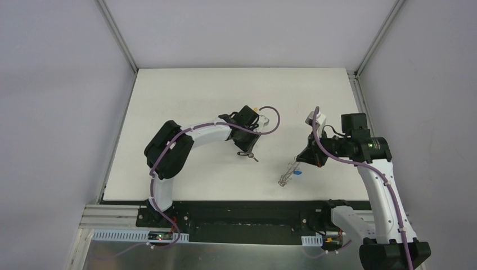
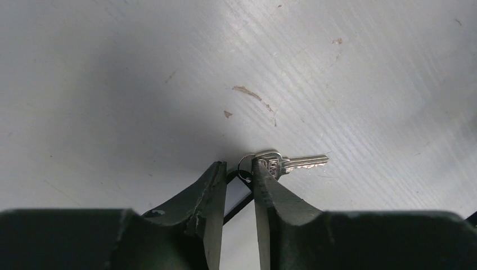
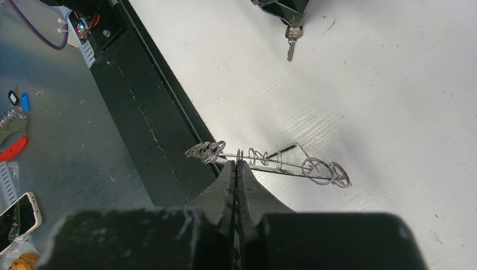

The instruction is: Put the keys on the keyring

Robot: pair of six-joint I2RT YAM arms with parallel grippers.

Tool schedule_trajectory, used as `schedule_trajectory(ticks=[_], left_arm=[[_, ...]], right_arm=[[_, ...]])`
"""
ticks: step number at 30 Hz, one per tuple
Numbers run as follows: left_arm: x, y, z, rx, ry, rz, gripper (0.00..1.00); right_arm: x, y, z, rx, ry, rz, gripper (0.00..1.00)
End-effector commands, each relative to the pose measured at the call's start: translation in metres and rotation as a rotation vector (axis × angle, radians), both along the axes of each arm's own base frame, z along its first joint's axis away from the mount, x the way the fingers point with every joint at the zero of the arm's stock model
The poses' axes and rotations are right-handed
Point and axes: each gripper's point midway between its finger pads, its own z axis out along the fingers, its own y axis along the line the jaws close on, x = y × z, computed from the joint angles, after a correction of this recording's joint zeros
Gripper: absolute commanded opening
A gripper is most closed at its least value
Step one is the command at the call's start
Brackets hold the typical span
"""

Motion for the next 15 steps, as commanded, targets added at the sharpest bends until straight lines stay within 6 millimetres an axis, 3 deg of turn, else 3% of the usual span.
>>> schedule_trajectory(ticks=[1,15], left_arm=[[-0.019,0.013,-0.004,0.039,0.033,0.016,0.23],[-0.025,0.001,0.021,-0.049,0.065,0.039,0.00]], right_arm=[[0.002,0.004,0.008,0.035,-0.035,0.009,0.00],[0.003,0.002,0.009,0.028,-0.043,-0.012,0.00]])
